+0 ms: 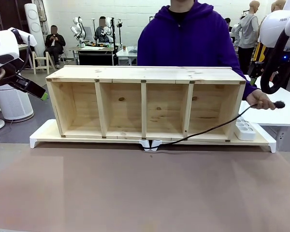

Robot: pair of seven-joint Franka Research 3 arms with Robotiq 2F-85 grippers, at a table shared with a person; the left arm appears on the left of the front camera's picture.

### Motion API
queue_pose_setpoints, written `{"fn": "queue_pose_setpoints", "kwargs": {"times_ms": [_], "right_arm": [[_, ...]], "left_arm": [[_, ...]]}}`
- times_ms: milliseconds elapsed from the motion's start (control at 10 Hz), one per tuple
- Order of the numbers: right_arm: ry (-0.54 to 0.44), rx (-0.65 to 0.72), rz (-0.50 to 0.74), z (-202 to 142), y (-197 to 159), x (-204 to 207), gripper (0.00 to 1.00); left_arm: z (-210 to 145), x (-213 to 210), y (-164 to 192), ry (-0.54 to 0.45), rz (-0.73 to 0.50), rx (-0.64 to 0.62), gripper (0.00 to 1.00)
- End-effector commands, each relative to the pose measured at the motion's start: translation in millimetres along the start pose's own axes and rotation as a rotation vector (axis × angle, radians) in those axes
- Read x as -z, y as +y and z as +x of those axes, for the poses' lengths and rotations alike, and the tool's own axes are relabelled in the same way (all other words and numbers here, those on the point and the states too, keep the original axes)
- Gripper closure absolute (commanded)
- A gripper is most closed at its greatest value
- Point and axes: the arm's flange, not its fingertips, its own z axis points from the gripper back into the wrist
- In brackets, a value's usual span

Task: Perform cable management.
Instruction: Release the Power Cable when the human grasps it.

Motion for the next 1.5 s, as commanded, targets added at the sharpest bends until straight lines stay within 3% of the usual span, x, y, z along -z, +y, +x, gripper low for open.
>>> {"fn": "queue_pose_setpoints", "kwargs": {"times_ms": [0,1400], "right_arm": [[0.005,0.000,0.000,-0.4,-0.1,0.9,0.10],[0.005,0.000,0.000,-0.4,-0.1,0.9,0.10]], "left_arm": [[1.9,1.5,-0.6,-0.014,-0.003,-0.010,0.00],[1.9,1.5,-0.6,-0.014,-0.003,-0.010,0.00]]}}
